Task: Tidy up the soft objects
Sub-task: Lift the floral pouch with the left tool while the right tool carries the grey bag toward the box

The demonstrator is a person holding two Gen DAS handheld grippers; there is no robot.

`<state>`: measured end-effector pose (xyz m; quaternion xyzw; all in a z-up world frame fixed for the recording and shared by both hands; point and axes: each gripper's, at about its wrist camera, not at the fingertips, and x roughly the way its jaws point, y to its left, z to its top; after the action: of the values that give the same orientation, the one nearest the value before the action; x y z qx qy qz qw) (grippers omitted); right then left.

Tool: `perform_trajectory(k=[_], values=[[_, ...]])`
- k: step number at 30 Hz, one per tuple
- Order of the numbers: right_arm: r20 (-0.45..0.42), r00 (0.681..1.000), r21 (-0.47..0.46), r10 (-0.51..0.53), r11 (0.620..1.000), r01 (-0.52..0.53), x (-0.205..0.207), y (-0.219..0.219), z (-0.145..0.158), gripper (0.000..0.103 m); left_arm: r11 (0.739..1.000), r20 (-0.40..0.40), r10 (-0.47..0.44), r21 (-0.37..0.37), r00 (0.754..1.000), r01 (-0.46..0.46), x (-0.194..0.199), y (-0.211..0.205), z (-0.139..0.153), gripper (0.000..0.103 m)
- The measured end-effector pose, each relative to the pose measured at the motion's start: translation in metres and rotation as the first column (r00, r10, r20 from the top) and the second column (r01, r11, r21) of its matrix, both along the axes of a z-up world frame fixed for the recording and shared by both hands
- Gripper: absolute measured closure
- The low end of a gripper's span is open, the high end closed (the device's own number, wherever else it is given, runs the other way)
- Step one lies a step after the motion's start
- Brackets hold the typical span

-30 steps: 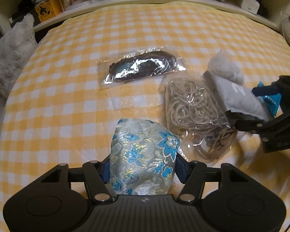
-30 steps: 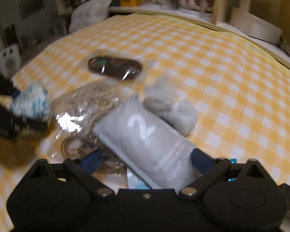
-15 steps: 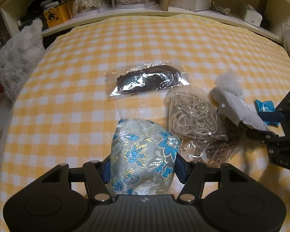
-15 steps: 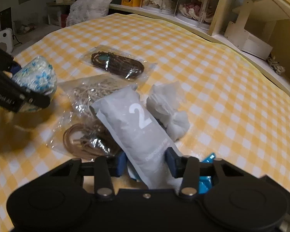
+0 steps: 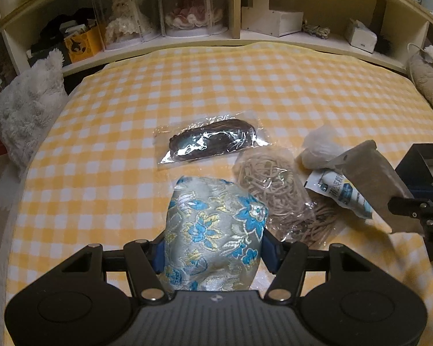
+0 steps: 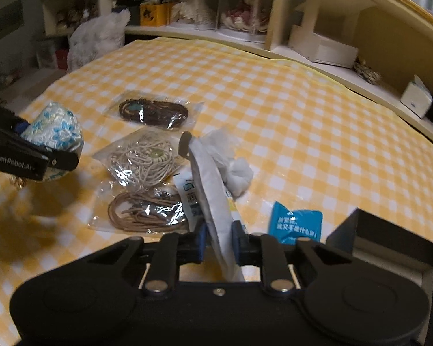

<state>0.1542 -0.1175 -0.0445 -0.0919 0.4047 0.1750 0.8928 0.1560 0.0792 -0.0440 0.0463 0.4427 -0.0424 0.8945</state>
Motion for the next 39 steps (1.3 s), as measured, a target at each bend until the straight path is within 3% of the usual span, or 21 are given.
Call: perform_trajectory(k=[7,15,30,39], values=[[-0.056,0.996,0.132,-0.073,0.988,0.08,-0.01,-0.009,0.009,0.084,1.0,0.018,-0.023,-0.005,1.0,0.023,-0.012,-0.005,0.006,0.041],[-0.007,0.992,0.226,-0.127,0.966,0.126,-0.018,-0.016,0.033,0.085,0.999,0.07,-0.034,-0.038,0.997,0.037,-0.023,-0.007,0.022,0.044],[0.091,0.978,0.308,-0.19,0.939,0.154,-0.033,-0.041,0.066,0.085,0.997,0.206,-0.024,-0.063,0.978,0.038,-0.029,-0.032,0.06,0.05],[0.123,0.948,0.339,-0.294,0.91,0.238,-0.044,-0.08,0.083,0.085,0.994,0.226,-0.07,-0.07,0.972,0.088,-0.021,-0.071,0.07,0.05]])
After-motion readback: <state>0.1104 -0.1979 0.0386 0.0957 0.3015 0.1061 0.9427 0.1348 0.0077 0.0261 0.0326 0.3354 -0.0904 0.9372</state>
